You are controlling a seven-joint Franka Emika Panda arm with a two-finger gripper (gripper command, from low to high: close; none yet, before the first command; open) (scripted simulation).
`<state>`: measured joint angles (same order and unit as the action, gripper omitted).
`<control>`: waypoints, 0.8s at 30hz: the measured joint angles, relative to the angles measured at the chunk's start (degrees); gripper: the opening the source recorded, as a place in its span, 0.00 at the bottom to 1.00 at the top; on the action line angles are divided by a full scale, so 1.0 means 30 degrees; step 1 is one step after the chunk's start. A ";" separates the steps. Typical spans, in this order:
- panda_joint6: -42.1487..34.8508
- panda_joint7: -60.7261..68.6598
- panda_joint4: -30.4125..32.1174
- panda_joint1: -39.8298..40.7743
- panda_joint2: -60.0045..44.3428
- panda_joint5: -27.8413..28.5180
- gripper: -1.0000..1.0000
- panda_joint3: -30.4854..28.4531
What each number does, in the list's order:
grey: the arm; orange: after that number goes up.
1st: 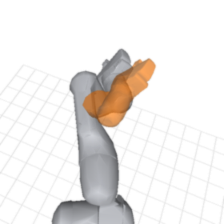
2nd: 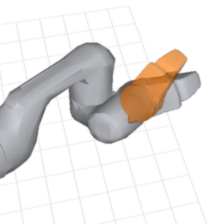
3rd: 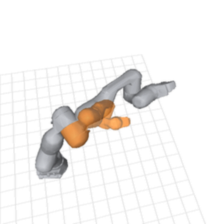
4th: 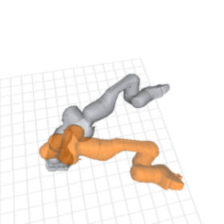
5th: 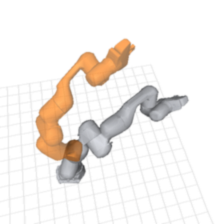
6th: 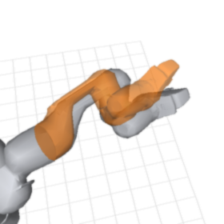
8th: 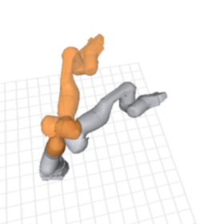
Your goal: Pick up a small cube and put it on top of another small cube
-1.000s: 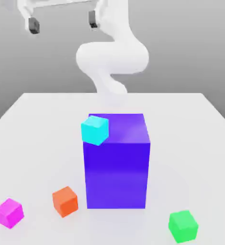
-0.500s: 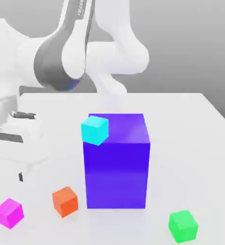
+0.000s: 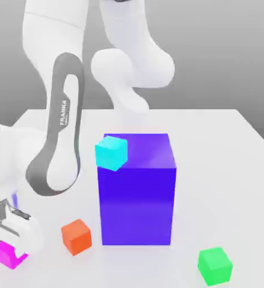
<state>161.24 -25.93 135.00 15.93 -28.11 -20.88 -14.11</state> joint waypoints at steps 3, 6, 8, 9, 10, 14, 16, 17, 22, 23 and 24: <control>-0.0916 -0.0628 0.0317 -0.0621 0.1248 0.0847 0.00 -0.0800; -0.2275 -0.1493 0.0776 -0.1586 0.3083 0.2135 0.00 -0.1628; -0.2678 -0.1449 0.0889 -0.2716 0.3603 0.2742 0.00 -0.0847; -0.2827 -0.1396 0.0937 -0.3276 0.3804 0.3002 0.00 -0.0419; -0.2957 -0.1341 0.0987 -0.3823 0.3994 0.3257 0.00 0.0008; -0.3384 -0.1157 0.1220 -0.5945 0.4753 0.4306 0.00 0.1685; -0.3570 -0.1096 0.1359 -0.6986 0.5155 0.4870 0.00 0.2524; -0.3669 -0.1056 0.1431 -0.7518 0.5363 0.5151 0.00 0.2935; -0.3620 -0.1028 0.1599 -1.0133 0.5744 0.6770 0.00 0.5115; -0.3091 -0.1087 0.1463 -1.0655 0.5117 0.7148 0.00 0.5426; -0.2499 -0.1149 0.1376 -1.0946 0.4457 0.7381 0.00 0.5547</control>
<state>153.74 -29.38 139.13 -16.91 -14.74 1.26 2.53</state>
